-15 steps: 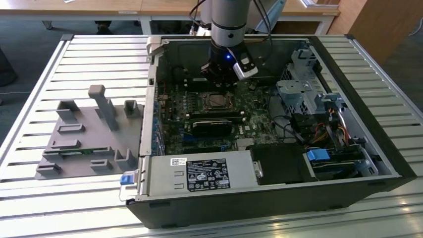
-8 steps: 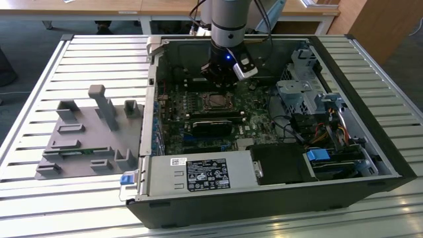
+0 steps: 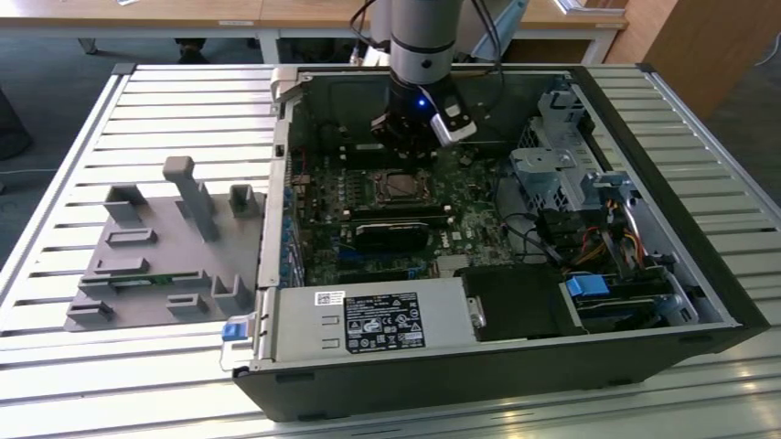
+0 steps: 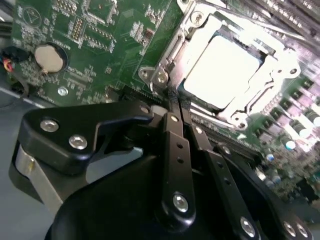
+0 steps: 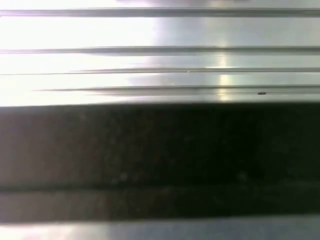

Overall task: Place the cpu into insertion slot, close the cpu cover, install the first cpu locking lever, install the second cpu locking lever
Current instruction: 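Install the first cpu locking lever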

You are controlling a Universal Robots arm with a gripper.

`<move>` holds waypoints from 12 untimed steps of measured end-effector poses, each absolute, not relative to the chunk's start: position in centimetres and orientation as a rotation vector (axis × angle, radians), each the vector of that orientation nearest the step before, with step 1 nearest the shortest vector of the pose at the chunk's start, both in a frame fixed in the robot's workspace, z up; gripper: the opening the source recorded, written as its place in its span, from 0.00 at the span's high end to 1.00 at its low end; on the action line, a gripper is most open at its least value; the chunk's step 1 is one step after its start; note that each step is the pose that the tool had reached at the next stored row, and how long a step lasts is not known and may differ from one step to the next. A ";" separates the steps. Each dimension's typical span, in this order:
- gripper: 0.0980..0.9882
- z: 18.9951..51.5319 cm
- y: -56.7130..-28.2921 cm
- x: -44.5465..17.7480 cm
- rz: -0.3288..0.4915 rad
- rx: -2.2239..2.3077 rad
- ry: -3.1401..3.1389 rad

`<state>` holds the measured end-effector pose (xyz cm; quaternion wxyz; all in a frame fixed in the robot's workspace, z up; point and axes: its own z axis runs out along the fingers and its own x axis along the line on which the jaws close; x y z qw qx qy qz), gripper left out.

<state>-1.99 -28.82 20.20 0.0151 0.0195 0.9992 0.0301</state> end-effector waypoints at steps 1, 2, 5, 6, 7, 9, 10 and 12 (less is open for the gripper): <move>0.94 20.4 -28.8 -2.0 0.094 0.061 3.109; 0.94 20.6 -28.8 -2.0 0.094 0.061 3.109; 0.94 21.0 -28.8 -2.0 0.093 0.061 3.109; 0.94 21.0 -28.8 -2.0 0.094 0.061 3.109; 0.94 21.0 -28.9 -2.0 0.094 0.061 3.109; 0.94 21.0 -28.9 -2.0 0.093 0.061 3.109; 0.94 21.0 -28.9 -2.0 0.093 0.061 3.109; 0.94 21.1 -29.0 -2.0 0.093 0.061 3.109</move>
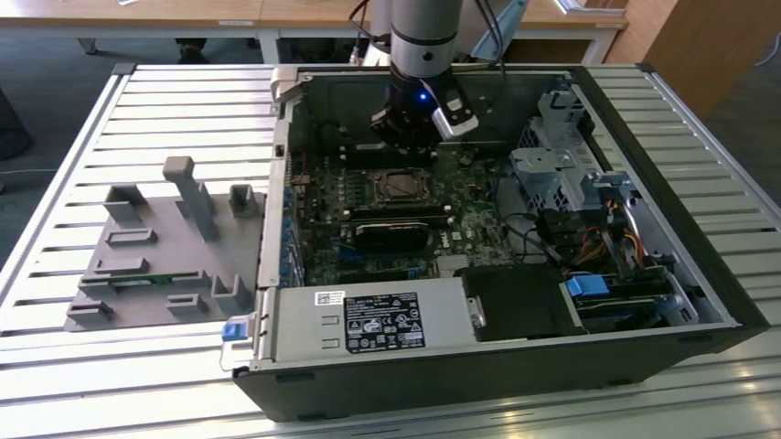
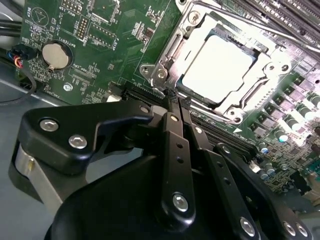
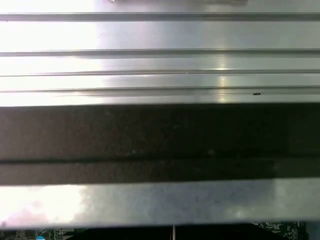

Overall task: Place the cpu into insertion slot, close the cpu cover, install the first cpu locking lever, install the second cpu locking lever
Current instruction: 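Install the first cpu locking lever, then install the second cpu locking lever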

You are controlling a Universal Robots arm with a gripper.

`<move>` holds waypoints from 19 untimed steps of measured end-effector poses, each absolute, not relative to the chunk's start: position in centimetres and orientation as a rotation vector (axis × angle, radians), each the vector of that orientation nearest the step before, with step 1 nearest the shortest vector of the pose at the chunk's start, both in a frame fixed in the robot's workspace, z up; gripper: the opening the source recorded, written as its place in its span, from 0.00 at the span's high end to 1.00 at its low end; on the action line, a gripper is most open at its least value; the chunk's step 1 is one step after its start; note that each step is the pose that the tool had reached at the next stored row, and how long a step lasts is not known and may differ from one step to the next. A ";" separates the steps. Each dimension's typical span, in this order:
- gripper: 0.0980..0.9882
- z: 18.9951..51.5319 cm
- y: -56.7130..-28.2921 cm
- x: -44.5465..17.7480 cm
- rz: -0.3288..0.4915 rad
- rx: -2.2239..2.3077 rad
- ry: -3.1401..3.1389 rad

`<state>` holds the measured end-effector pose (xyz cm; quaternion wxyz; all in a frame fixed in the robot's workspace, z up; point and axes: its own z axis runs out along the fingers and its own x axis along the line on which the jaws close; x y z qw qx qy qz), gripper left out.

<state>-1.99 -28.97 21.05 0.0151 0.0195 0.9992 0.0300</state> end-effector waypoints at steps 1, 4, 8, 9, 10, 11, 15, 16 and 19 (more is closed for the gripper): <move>0.94 21.0 -29.0 -2.0 0.094 0.061 3.109; 0.94 21.1 -29.1 -2.0 0.093 0.061 3.109; 0.94 21.1 -29.1 -2.0 0.093 0.061 3.109; 0.94 21.1 -29.2 -2.0 0.093 0.061 3.109; 0.94 21.1 -29.2 -2.0 0.093 0.061 3.109; 0.94 21.1 -29.2 -2.0 0.093 0.061 3.109; 0.94 21.0 -29.4 -2.0 0.093 0.061 3.109; 0.94 21.0 -29.4 -2.0 0.093 0.061 3.109; 0.94 21.0 -29.5 -2.0 0.093 0.061 3.109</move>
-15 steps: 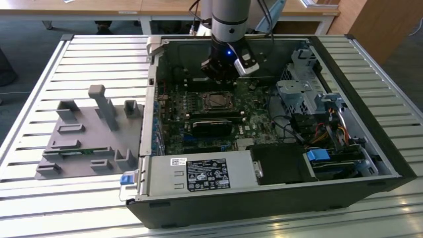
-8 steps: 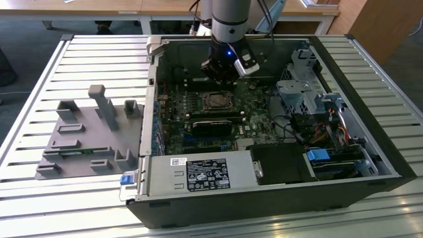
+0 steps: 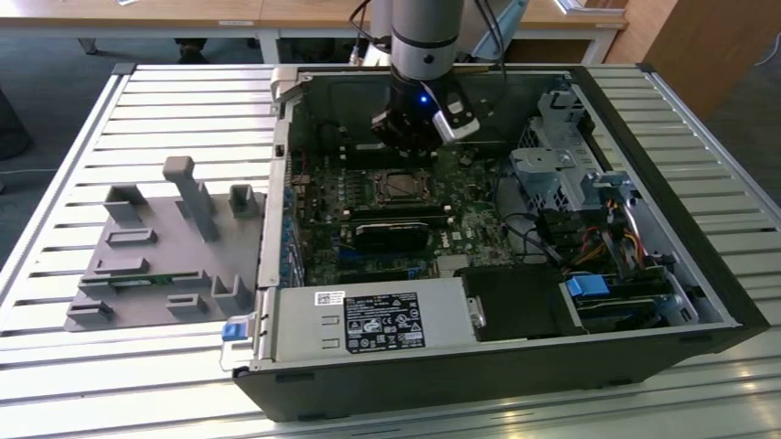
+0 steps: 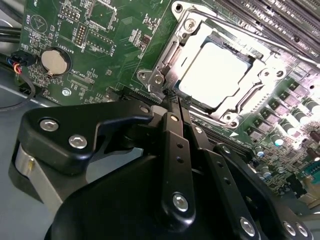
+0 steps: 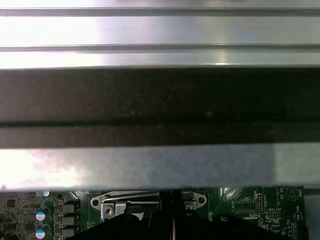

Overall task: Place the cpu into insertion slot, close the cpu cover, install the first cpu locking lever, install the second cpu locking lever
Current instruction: 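Install the second cpu locking lever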

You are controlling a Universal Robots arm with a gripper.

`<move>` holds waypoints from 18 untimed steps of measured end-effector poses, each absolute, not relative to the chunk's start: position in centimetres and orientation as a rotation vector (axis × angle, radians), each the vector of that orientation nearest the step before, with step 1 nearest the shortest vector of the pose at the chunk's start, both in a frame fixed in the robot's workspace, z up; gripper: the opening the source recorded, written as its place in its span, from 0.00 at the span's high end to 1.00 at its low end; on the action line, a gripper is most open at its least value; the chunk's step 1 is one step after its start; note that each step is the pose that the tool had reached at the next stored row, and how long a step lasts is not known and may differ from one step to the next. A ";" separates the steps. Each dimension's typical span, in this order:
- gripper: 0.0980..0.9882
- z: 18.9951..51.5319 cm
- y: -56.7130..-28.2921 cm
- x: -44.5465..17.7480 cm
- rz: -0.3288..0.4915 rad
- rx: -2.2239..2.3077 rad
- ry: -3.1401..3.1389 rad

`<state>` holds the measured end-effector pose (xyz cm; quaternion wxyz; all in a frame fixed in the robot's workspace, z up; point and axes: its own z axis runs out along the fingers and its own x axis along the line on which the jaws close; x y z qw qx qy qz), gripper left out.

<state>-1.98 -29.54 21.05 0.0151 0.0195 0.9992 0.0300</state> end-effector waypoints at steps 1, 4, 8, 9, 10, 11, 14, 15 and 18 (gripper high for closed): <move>0.94 21.0 -29.6 -2.0 0.093 0.061 3.109; 0.94 21.1 -29.7 -2.0 0.093 0.061 3.109; 0.94 21.1 -29.9 -2.0 0.093 0.061 3.110; 0.94 21.2 -29.9 -2.0 0.093 0.061 3.110; 0.94 21.4 -29.9 -2.0 0.093 0.061 3.109; 0.94 21.7 -29.9 -2.0 0.093 0.061 3.109; 0.94 22.6 -29.9 -2.0 0.093 0.061 3.109; 0.94 22.9 -29.9 -2.0 0.093 0.061 3.109; 0.94 23.6 -29.9 -2.0 0.093 0.061 3.109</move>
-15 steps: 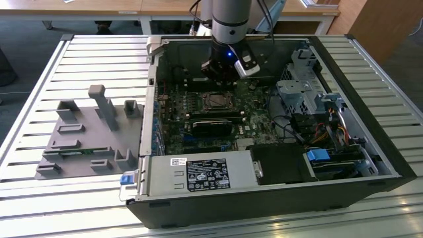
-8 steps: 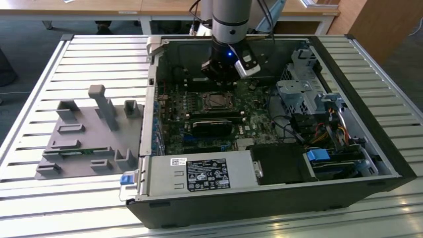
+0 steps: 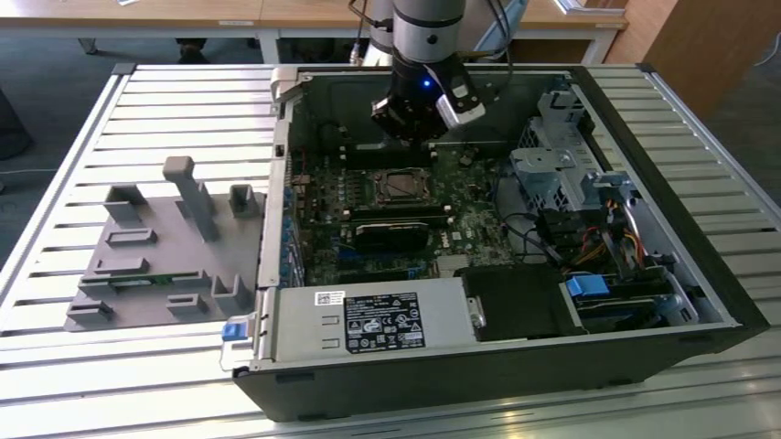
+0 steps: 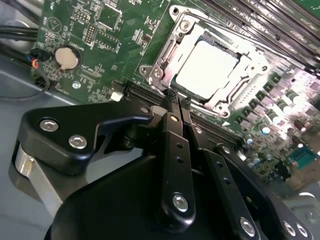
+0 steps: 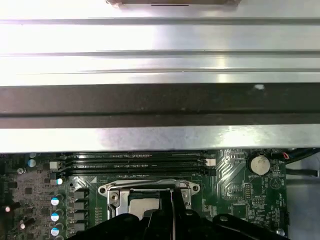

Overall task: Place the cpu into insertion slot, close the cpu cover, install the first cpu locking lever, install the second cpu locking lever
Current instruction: 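Install the second cpu locking lever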

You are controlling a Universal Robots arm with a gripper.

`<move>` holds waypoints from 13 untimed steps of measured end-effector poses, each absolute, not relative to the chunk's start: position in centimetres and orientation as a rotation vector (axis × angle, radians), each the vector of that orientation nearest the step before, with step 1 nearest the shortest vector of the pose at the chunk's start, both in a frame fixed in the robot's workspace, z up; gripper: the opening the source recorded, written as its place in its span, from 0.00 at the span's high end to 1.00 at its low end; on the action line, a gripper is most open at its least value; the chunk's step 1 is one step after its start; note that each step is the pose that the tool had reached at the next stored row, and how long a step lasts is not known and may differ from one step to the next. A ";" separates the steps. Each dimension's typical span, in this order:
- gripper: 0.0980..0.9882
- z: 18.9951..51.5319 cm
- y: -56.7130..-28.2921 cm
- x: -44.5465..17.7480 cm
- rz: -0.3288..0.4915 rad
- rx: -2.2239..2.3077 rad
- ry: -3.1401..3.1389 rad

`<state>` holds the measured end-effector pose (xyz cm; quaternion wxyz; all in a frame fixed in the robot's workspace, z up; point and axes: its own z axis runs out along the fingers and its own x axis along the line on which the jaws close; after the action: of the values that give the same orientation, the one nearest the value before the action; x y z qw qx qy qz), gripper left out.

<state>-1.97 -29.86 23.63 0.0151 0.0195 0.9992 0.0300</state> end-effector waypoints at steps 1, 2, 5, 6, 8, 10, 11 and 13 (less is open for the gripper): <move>0.94 23.7 -29.9 -2.0 0.093 0.061 3.109; 0.94 23.7 -29.9 -2.0 0.094 0.060 3.109; 0.94 23.7 -30.2 -2.0 0.094 0.061 3.109; 0.94 23.7 -30.3 -2.0 0.093 0.061 3.109; 0.94 23.7 -30.6 -2.0 0.094 0.061 3.109; 0.94 23.7 -31.0 -2.0 0.093 0.061 3.109; 0.94 23.7 -31.3 -2.0 0.094 0.061 3.109; 0.94 23.7 -31.8 -2.0 0.093 0.061 3.109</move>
<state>-1.97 -31.83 23.69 0.0151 0.0195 0.9992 0.0300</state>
